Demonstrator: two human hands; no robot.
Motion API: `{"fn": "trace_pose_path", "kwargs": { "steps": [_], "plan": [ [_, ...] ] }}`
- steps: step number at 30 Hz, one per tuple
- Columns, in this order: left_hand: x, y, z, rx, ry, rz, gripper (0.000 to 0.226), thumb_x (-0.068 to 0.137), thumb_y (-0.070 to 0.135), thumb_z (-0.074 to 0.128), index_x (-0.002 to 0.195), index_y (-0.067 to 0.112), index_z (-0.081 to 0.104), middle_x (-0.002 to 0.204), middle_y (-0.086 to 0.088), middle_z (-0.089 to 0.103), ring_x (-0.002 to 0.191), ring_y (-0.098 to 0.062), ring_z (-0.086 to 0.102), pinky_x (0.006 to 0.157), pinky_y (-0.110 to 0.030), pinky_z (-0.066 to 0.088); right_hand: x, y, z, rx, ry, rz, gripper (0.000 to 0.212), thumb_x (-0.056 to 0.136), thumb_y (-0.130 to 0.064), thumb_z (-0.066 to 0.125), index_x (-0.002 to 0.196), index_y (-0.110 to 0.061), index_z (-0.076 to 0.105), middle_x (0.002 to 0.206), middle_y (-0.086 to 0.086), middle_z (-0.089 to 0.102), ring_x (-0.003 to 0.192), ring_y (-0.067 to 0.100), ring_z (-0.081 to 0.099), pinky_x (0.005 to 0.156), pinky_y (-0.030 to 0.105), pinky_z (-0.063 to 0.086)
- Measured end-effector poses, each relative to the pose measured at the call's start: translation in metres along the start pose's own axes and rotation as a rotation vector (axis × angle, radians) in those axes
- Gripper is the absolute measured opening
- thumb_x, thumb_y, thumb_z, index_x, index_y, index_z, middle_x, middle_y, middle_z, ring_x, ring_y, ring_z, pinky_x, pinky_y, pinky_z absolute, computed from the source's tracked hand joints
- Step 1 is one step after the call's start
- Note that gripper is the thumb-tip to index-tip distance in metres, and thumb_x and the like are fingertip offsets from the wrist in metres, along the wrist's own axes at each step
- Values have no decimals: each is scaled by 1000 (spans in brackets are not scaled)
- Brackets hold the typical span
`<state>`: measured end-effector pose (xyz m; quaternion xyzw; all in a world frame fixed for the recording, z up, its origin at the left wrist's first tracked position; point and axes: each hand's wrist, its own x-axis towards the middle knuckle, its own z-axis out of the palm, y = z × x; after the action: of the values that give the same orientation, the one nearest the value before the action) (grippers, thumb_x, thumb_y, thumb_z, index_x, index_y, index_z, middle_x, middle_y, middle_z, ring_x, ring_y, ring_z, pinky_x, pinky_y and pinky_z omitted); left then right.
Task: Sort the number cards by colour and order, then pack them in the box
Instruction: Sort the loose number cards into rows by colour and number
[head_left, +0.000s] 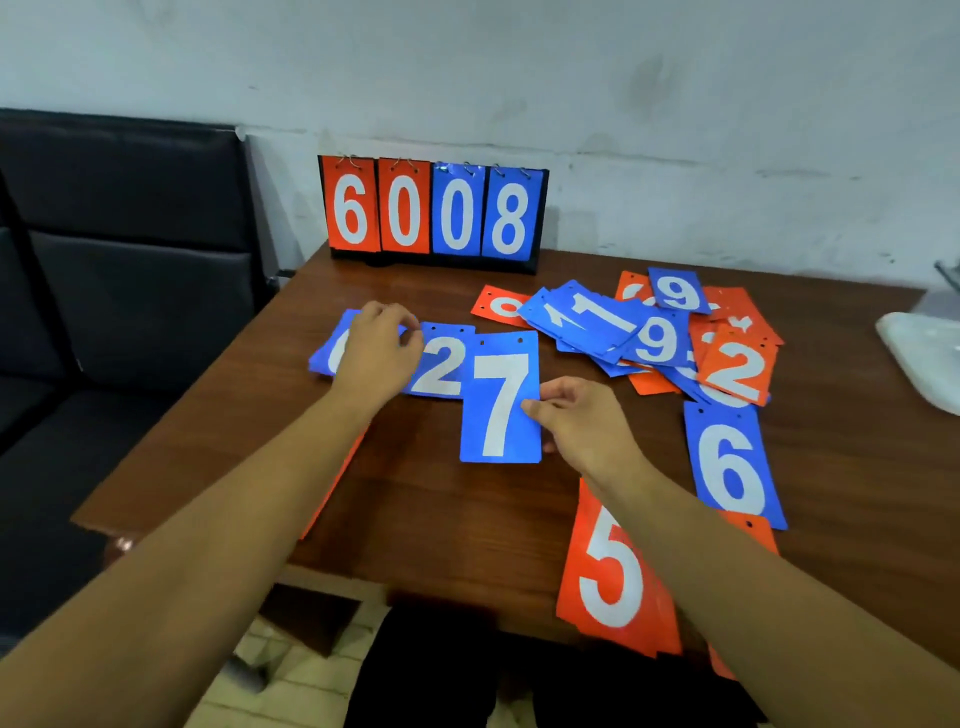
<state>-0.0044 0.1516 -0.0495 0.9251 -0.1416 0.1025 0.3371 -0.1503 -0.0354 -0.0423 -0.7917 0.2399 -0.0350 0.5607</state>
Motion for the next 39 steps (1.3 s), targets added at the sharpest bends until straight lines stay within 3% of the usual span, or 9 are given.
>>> {"fn": "trace_pose_path", "kwargs": {
  "steps": [4, 7, 11, 14, 17, 22, 30, 34, 39],
  "plan": [
    [-45, 67, 28, -165, -161, 83, 11, 94, 16, 56, 103, 19, 61, 109, 4, 54, 96, -9, 54, 82, -21, 39, -13, 9, -41, 30, 127, -27, 25, 89, -22, 69, 112, -12, 63, 109, 1, 68, 95, 15, 66, 73, 31, 59],
    [-73, 108, 56, -202, -245, 145, 14, 92, 16, 58, 105, 20, 59, 112, 3, 53, 95, -8, 56, 79, -21, 43, -22, 22, -87, -25, 245, -6, 29, 90, -22, 69, 116, -10, 62, 108, 2, 67, 92, 16, 65, 68, 31, 58],
    [-105, 157, 99, -175, -333, 382, 21, 87, 19, 63, 108, 14, 62, 114, -2, 55, 101, -19, 58, 88, -37, 50, -34, 47, -152, -28, 393, 75, 23, 92, -15, 66, 113, -6, 63, 104, 5, 65, 90, 18, 64, 73, 37, 58],
    [-122, 182, 127, -78, -471, 572, 37, 88, 30, 65, 123, 19, 62, 126, -3, 53, 117, -21, 52, 98, -39, 45, -42, 71, -191, -114, 521, 119, 20, 91, -11, 65, 110, -4, 66, 107, 7, 68, 95, 24, 65, 82, 43, 56],
    [-130, 193, 145, 116, -619, 625, 56, 93, 45, 57, 144, 28, 44, 153, -2, 37, 139, -21, 35, 111, -39, 31, -49, 90, -216, -205, 599, 191, 19, 89, -12, 65, 106, -4, 68, 105, 14, 69, 95, 30, 65, 82, 43, 55],
    [-123, 197, 149, 195, -643, 641, 57, 91, 53, 54, 143, 31, 46, 153, 1, 36, 140, -17, 32, 114, -40, 25, -52, 114, -233, -392, 616, 281, 17, 90, -11, 56, 97, -1, 67, 91, 12, 65, 83, 25, 57, 72, 33, 47],
    [-121, 193, 146, 132, -670, 638, 52, 92, 49, 54, 140, 33, 47, 150, 5, 35, 139, -14, 33, 114, -39, 25, -42, 119, -233, -667, 586, 321, 18, 88, -24, 59, 97, -8, 58, 111, 14, 57, 107, 33, 55, 90, 44, 50],
    [-111, 193, 149, 76, -542, 679, 43, 94, 46, 53, 134, 31, 52, 137, 8, 46, 130, -11, 39, 106, -34, 32, -29, 114, -230, -636, 612, 166, 30, 91, -20, 57, 119, -8, 53, 123, 15, 46, 113, 31, 48, 95, 39, 42],
    [-76, 196, 146, -101, -534, 690, 32, 97, 35, 54, 126, 22, 59, 123, 7, 57, 117, -7, 48, 96, -25, 42, 13, 90, -215, -549, 514, 10, 24, 91, -21, 60, 113, -11, 57, 122, 9, 48, 107, 24, 53, 89, 36, 50]
  ]
}}
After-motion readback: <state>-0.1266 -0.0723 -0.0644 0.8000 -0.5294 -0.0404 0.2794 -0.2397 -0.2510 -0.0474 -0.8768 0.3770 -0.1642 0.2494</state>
